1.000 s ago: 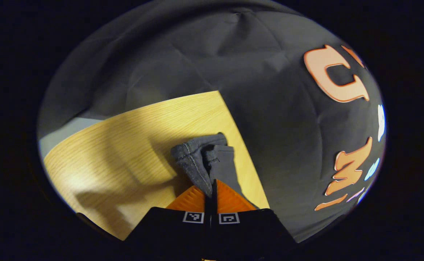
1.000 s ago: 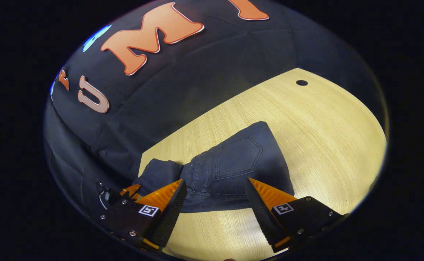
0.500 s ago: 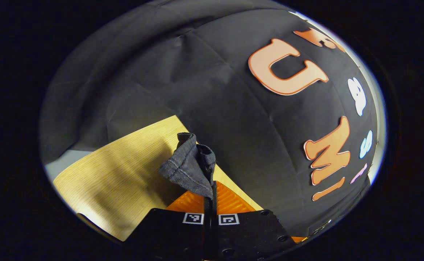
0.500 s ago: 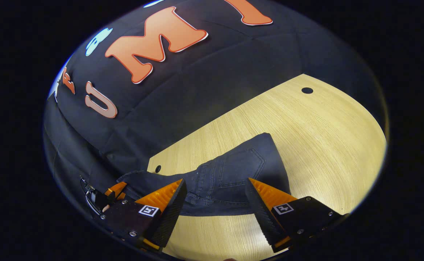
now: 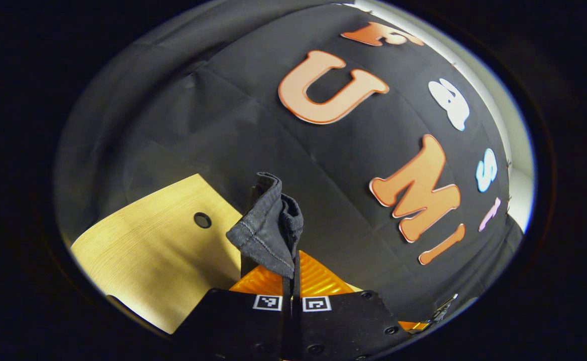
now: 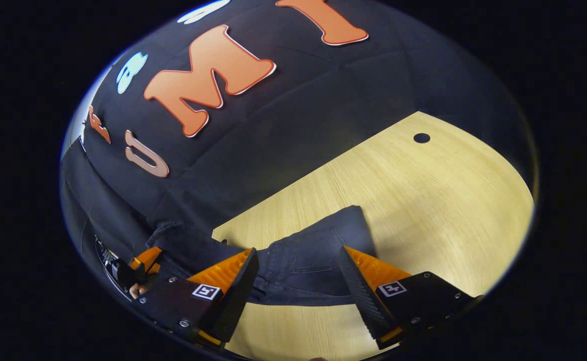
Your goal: Grasp the waist and the cuffs of the jeans and fold them to make the two legs overlap; first hold the waist and fold one-third of the jeans toward the cuffs, then hold the cuffs and fold the remaining one-third in the same direction to finish folding.
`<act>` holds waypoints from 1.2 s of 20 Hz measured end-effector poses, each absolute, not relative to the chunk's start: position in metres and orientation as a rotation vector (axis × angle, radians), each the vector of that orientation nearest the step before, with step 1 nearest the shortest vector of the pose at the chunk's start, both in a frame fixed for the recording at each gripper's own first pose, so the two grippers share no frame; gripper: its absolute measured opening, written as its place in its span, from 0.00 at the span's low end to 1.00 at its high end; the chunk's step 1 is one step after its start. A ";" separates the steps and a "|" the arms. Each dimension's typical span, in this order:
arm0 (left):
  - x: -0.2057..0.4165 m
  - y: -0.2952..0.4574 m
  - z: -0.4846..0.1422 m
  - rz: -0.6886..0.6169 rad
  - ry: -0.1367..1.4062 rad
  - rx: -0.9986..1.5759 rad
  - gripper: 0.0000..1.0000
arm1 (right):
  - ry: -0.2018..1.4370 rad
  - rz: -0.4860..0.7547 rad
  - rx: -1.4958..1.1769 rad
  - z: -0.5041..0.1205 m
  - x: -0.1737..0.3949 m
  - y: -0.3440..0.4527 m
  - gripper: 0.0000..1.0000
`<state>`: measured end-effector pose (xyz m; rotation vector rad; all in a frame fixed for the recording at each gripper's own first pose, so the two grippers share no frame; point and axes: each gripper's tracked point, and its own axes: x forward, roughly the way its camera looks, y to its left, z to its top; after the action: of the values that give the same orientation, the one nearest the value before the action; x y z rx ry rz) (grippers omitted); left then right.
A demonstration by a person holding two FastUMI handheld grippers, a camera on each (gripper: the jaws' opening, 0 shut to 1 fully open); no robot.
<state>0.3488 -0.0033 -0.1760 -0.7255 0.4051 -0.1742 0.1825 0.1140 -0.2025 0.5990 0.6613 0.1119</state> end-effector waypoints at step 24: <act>0.259 -0.393 -0.302 -0.440 0.775 -0.221 0.01 | 0.705 0.132 0.591 -0.227 0.154 -0.044 0.98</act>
<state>0.2588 -0.3930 -0.3016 -0.2214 0.7747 -0.4405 0.1537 -0.0442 -0.2272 0.5913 0.7045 0.1316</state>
